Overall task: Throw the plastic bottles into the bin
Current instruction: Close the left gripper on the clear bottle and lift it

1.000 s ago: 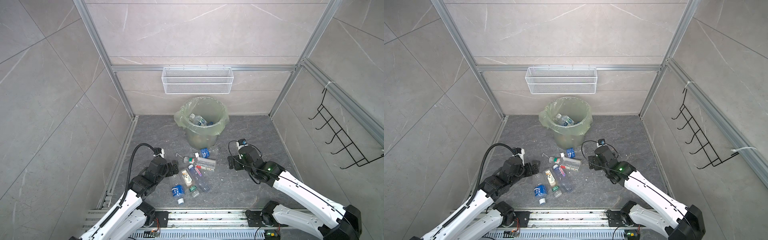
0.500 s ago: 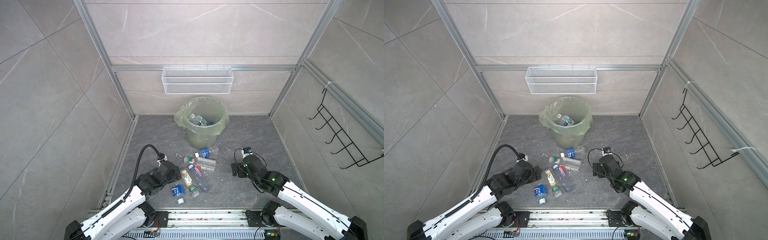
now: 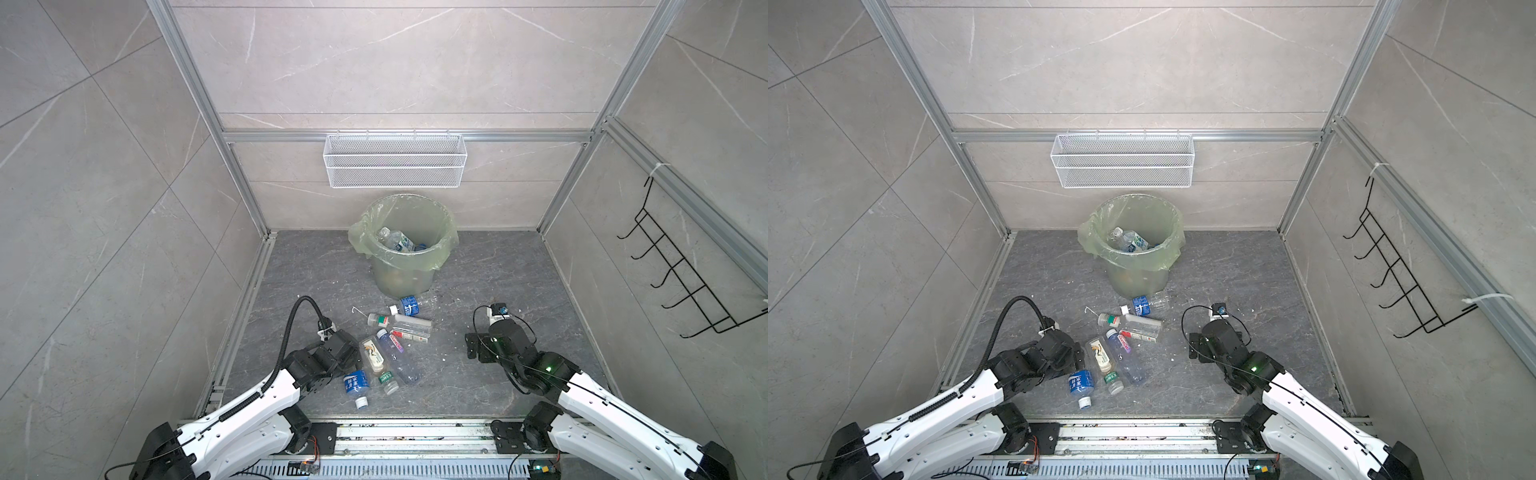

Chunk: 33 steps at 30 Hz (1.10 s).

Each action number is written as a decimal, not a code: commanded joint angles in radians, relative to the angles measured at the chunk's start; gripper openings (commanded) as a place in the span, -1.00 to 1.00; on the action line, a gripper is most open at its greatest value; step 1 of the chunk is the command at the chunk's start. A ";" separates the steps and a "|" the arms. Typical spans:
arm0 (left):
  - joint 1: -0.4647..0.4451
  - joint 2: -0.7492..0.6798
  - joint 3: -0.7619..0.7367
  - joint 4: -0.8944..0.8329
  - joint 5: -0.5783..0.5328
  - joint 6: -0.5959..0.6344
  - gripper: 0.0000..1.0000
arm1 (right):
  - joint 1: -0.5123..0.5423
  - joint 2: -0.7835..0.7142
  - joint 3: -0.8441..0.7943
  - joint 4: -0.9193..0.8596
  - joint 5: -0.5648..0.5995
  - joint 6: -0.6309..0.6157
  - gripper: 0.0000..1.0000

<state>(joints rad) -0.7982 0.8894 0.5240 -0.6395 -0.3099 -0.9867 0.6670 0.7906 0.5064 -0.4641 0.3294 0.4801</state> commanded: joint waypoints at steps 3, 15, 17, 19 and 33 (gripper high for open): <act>-0.013 0.018 -0.010 0.068 0.019 -0.029 0.75 | 0.005 -0.031 -0.024 0.050 0.004 0.020 0.99; -0.033 0.056 -0.037 0.092 0.028 -0.058 0.72 | 0.005 -0.010 -0.021 0.055 0.000 0.020 0.99; -0.038 0.055 -0.042 0.091 0.026 -0.067 0.67 | 0.005 -0.004 -0.020 0.057 -0.001 0.020 0.99; -0.042 0.057 -0.048 0.090 0.026 -0.074 0.64 | 0.005 0.003 -0.017 0.058 -0.003 0.021 0.99; -0.046 0.099 -0.093 0.130 0.043 -0.106 0.49 | 0.006 0.018 -0.012 0.058 -0.007 0.019 0.99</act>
<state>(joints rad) -0.8383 0.9840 0.4385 -0.5270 -0.2779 -1.0718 0.6674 0.8036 0.4961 -0.4133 0.3252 0.4801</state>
